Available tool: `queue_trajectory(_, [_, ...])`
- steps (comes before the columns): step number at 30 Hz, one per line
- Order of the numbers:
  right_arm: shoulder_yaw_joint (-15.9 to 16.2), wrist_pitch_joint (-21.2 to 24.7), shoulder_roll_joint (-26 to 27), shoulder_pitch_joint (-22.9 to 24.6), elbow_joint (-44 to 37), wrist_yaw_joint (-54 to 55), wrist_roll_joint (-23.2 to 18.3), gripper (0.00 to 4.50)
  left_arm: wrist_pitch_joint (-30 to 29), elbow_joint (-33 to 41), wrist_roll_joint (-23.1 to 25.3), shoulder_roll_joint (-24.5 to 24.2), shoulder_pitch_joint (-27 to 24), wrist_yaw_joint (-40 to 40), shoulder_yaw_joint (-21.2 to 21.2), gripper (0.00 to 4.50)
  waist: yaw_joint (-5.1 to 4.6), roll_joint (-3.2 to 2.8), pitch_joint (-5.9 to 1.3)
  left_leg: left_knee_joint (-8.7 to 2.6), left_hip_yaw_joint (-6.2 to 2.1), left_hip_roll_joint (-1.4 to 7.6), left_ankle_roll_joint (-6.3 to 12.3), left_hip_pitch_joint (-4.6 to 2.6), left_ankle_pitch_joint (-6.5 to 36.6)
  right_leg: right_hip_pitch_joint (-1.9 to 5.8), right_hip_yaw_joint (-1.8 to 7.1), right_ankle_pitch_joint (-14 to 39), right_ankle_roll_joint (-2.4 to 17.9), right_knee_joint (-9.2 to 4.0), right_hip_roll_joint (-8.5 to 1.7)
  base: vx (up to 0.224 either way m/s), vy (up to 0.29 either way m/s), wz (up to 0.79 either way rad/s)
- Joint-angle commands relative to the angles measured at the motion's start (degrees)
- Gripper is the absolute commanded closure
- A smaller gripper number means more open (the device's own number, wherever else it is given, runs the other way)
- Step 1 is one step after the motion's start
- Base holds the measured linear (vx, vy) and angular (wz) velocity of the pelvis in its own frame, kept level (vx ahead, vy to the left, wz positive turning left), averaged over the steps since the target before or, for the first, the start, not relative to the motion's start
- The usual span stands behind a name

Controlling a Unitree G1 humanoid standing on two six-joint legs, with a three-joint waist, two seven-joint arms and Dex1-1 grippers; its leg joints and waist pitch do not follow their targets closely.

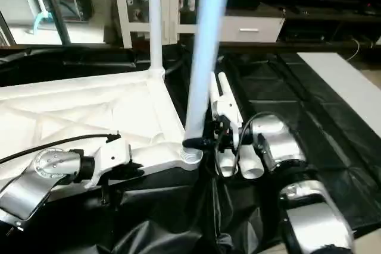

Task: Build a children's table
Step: Insert table leg to table base

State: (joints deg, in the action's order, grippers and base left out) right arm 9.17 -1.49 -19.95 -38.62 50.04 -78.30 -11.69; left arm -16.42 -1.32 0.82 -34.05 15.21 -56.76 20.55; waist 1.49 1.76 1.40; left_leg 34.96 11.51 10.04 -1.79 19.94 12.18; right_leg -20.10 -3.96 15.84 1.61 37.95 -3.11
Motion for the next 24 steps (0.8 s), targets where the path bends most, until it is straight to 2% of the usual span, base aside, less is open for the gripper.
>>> queue_trajectory(1, [3.6, 3.1, 0.3, 4.0, 6.1, 1.4, 3.9, 2.62, -0.3, -0.2, 1.3, -0.6, 0.0, 0.5, 0.2, 4.50, -0.65, -0.81, -0.51, -4.87, -2.70, 4.42, -0.32, -0.51, 17.9, -0.07, 4.22, 15.9, 11.9, -7.02, -5.71, 0.000, 0.000, 0.00])
queue_trajectory(7, [4.2, 1.2, 0.2, 5.0, 5.2, 1.2, 4.5, 2.62, -0.4, -0.2, 1.3, -0.7, 0.1, 0.5, 0.2, 4.50, -0.77, -0.80, -0.30, -5.10, -2.82, 4.47, -0.78, -0.62, 20.0, -0.34, 4.31, 18.3, 11.3, -7.37, -5.80, 0.000, 0.000, 0.00])
queue_trajectory(11, [3.5, 0.3, 0.4, 5.2, 5.2, 1.0, 4.8, 2.62, -0.4, -0.2, 1.4, -0.7, 0.2, 0.6, 0.2, 4.50, -0.83, -0.70, -0.26, -5.19, -2.77, 4.40, -0.84, -0.79, 20.3, -0.40, 4.41, 18.8, 10.9, -7.70, -5.89, 0.000, 0.000, 0.00])
queue_trajectory(17, [2.0, -0.9, 0.7, 6.0, 4.8, 2.2, 4.1, 2.62, -0.6, -0.2, 1.7, -0.7, 0.2, 1.1, 0.1, 4.50, -0.92, -0.75, -0.46, -5.54, -2.65, 4.54, 0.00, -0.65, 17.2, 0.04, 4.39, 12.8, 12.3, -7.30, -5.71, 0.000, 0.000, 0.00])
queue_trajectory(20, [0.5, -2.1, 1.6, 7.1, 4.0, 6.6, 3.6, 2.62, -2.6, -0.5, 2.4, 0.5, 0.7, 3.8, -0.7, 4.50, -0.93, -0.88, -0.53, -5.59, -2.53, 4.64, 0.18, -0.66, 16.1, 0.13, 4.40, 10.2, 13.0, -7.06, -5.74, 0.000, 0.000, 0.00])
queue_trajectory(24, [-2.1, -4.9, 5.5, 8.0, 6.4, 22.1, 4.7, 2.62, -10.8, 1.8, 0.8, 6.9, 2.2, 10.7, -3.3, 4.50, -1.68, -0.78, -0.40, -5.80, -2.67, 4.61, -1.18, -0.60, 16.6, 0.10, 4.36, 11.4, 13.0, -7.18, -5.76, 0.000, 0.000, 0.00])
